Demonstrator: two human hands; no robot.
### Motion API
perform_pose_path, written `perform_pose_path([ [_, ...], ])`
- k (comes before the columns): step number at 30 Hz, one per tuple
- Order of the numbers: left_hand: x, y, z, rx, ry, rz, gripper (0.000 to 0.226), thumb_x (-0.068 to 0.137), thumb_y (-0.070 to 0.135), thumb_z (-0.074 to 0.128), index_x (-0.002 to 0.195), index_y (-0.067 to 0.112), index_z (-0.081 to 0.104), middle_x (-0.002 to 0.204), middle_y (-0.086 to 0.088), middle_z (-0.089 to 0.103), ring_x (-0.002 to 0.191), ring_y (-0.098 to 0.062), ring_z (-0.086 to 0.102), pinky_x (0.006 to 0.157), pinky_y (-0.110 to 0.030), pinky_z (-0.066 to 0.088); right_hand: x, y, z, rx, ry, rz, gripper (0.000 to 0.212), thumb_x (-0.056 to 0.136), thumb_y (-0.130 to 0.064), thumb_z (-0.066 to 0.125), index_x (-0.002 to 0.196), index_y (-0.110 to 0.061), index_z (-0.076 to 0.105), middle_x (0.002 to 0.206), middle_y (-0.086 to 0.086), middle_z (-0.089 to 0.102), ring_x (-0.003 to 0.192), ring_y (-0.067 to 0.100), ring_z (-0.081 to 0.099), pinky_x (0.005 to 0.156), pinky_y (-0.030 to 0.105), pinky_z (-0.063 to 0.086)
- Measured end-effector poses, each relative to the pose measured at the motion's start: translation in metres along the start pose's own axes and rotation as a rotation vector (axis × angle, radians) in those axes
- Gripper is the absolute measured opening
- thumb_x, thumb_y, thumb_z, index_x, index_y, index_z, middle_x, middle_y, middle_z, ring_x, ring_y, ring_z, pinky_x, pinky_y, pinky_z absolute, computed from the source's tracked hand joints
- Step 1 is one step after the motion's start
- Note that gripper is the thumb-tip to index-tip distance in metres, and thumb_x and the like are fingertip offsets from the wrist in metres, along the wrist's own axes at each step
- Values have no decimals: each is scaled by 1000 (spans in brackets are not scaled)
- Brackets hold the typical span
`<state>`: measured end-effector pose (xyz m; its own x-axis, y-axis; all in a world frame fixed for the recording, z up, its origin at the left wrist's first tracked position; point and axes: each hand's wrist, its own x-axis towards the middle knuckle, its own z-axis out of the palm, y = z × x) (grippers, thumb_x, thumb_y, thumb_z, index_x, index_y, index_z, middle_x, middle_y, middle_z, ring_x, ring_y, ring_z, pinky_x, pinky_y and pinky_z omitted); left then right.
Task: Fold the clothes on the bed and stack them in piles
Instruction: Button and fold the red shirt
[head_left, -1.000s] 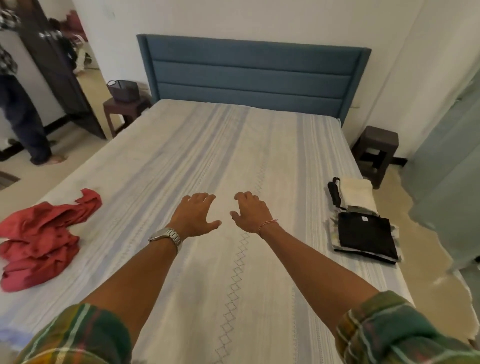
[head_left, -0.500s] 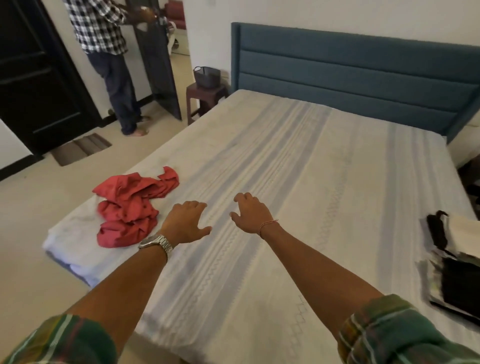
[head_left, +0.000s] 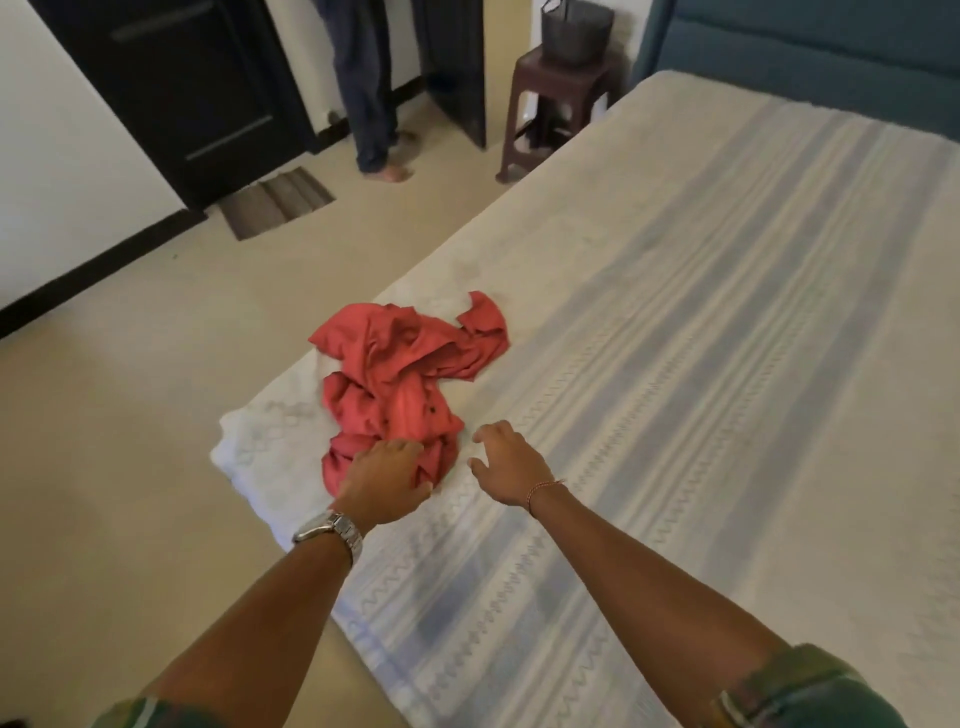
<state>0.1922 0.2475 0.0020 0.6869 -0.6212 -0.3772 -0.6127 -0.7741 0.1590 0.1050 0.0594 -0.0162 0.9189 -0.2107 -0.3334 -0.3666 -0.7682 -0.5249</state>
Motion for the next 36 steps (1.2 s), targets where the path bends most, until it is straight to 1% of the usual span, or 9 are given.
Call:
perform_pose_path([
  [5,55,-54,33,-116,35,-51,51,85,39,51,129,15,58,124,-8,61,108,-33,63,85,-43,52,81,-9,56,95,-57,-39,37,100,-20,54,138,-21,53,160,11,22,131,36,43,103,47,47],
  [11,140,-96,56,-367,135,-206,40,95,16,63,127,-5,50,118,-25,56,101,-43,60,82,-43,46,158,-14,100,100,-56,-3,84,94,-32,69,160,-29,17,149,19,37,124,40,49,101,51,48],
  [15,174,-95,70,-592,160,-385,51,96,18,65,131,-10,43,120,-28,58,111,-44,58,87,-41,44,178,-9,115,91,-2,-41,34,96,-24,66,128,-14,60,118,17,61,108,35,61,88,40,50],
  [19,186,-85,76,-812,178,-602,36,93,23,70,109,-6,58,106,-24,65,100,-40,63,82,-41,49,168,-7,108,247,82,-52,12,97,-21,63,94,-10,65,96,8,69,93,26,62,76,38,48],
  [21,182,-76,71,-868,239,-550,16,94,14,64,87,1,58,79,-14,61,78,-32,59,70,-38,45,158,-8,100,318,88,-61,11,96,-20,64,91,-11,64,91,6,69,87,23,62,73,34,45],
  [24,171,-50,43,-802,312,-390,7,93,-3,48,96,0,53,81,-11,55,75,-28,51,67,-32,36,142,-6,79,365,88,-115,7,96,-17,62,100,-12,63,92,6,69,85,23,62,72,30,44],
  [29,148,9,-31,-630,402,-1,16,92,-2,48,85,12,51,66,6,51,55,-13,45,50,-17,36,112,-6,22,285,406,-110,57,97,-29,61,147,-13,37,135,14,50,115,29,51,90,41,52],
  [32,125,45,-70,-565,388,219,8,84,12,59,90,13,64,65,11,58,52,-8,51,51,-14,35,87,-3,-31,128,602,-140,78,92,-16,68,158,-17,26,149,14,42,129,33,45,97,42,47],
  [36,71,106,-125,-464,289,460,20,81,14,64,98,8,71,71,8,63,62,-11,57,61,-26,43,23,13,-103,151,650,-211,42,88,-9,62,130,-9,61,125,14,65,115,37,59,96,49,50],
])
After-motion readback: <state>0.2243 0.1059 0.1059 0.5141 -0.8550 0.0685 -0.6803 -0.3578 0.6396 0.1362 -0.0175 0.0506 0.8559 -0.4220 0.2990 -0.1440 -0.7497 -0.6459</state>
